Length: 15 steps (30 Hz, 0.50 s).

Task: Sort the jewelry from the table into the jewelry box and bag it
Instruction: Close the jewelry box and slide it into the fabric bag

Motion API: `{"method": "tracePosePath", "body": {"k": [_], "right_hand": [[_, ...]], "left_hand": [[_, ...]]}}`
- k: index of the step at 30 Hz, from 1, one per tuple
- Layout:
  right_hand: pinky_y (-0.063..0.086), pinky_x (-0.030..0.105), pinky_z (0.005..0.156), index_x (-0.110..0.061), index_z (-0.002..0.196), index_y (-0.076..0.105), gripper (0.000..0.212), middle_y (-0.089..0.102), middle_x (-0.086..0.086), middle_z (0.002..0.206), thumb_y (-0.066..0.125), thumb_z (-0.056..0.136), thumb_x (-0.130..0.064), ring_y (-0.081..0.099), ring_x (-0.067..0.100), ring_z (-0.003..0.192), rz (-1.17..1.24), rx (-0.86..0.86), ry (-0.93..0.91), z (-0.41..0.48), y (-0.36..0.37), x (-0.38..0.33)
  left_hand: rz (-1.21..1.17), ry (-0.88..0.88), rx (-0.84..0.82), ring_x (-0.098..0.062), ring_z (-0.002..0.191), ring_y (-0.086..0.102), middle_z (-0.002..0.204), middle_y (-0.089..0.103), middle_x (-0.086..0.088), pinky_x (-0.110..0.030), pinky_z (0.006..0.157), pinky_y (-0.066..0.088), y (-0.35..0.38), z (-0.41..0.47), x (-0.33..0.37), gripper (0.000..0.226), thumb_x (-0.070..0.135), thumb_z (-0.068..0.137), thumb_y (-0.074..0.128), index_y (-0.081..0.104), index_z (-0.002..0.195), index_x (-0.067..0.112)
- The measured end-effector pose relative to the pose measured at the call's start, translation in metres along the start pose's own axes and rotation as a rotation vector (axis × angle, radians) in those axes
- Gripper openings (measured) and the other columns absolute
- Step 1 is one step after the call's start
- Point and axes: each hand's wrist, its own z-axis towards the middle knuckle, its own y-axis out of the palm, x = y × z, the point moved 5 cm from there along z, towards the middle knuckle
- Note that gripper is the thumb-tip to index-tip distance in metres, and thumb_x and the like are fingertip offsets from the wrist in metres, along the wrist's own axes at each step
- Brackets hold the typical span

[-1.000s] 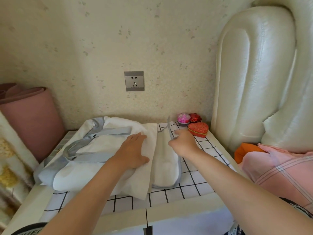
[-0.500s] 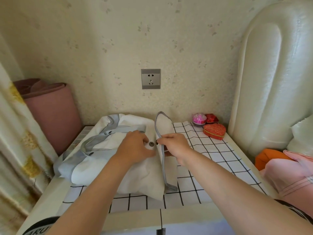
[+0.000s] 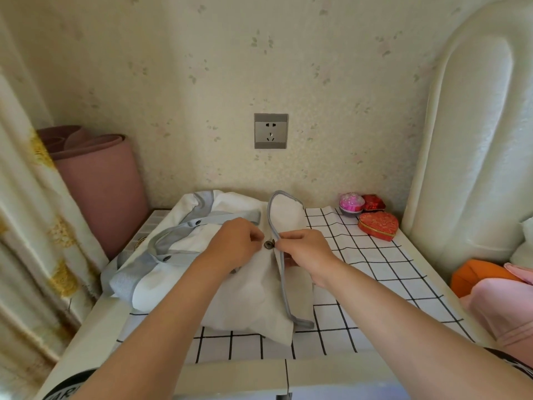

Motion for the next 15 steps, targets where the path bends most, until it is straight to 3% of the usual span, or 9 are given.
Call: {"method": "tracePosePath", "body": {"k": [4,6,9,13,15], "right_hand": [[0.049,0.014,0.052,-0.026,0.068,0.073,0.030,0.071,-0.010,0.066,0.073,0.082,0.000,0.064,-0.002,0.056,-0.011,0.072,-0.050,0.001,-0.008,0.002],[0.052,0.016,0.061,-0.028,0.069,0.073,0.028,0.072,-0.009,0.072,0.073,0.082,-0.003,0.066,0.000,0.064,-0.036,0.081,-0.072,0.001,-0.006,0.003],[0.051,0.016,0.073,-0.026,0.081,0.077,0.019,0.074,-0.010,0.084,0.072,0.084,-0.008,0.067,0.005,0.081,-0.068,0.082,-0.099,0.002,-0.001,0.003],[0.051,0.019,0.076,-0.028,0.083,0.076,0.020,0.073,-0.013,0.086,0.069,0.089,-0.009,0.066,0.008,0.085,-0.111,0.078,-0.135,0.005,0.003,0.000],[0.049,0.021,0.082,-0.018,0.100,0.077,0.014,0.073,-0.008,0.098,0.067,0.092,-0.011,0.065,0.010,0.095,-0.158,0.073,-0.160,0.008,0.004,-0.006]], "left_hand": [[0.172,0.000,0.032,-0.022,0.098,0.064,0.106,0.070,-0.004,-0.032,0.082,0.053,0.008,0.002,0.009,0.022,0.013,0.094,0.055,0.071,0.108,0.017],[0.216,-0.010,0.055,-0.022,0.095,0.064,0.102,0.069,-0.004,-0.031,0.076,0.050,0.009,0.002,0.010,0.017,0.021,0.094,0.058,0.070,0.104,0.014],[0.238,-0.043,0.080,-0.020,0.091,0.064,0.099,0.070,-0.004,-0.029,0.072,0.050,0.009,0.002,0.008,0.015,0.016,0.093,0.058,0.071,0.099,0.013],[0.050,-0.124,0.027,-0.021,0.082,0.068,0.087,0.072,-0.002,-0.034,0.073,0.057,0.002,0.000,-0.003,0.016,0.024,0.092,0.056,0.072,0.089,0.020],[-0.121,-0.144,0.026,-0.020,0.083,0.068,0.086,0.073,-0.001,-0.038,0.081,0.057,-0.003,-0.002,-0.009,0.016,0.027,0.093,0.058,0.072,0.086,0.023]]}}
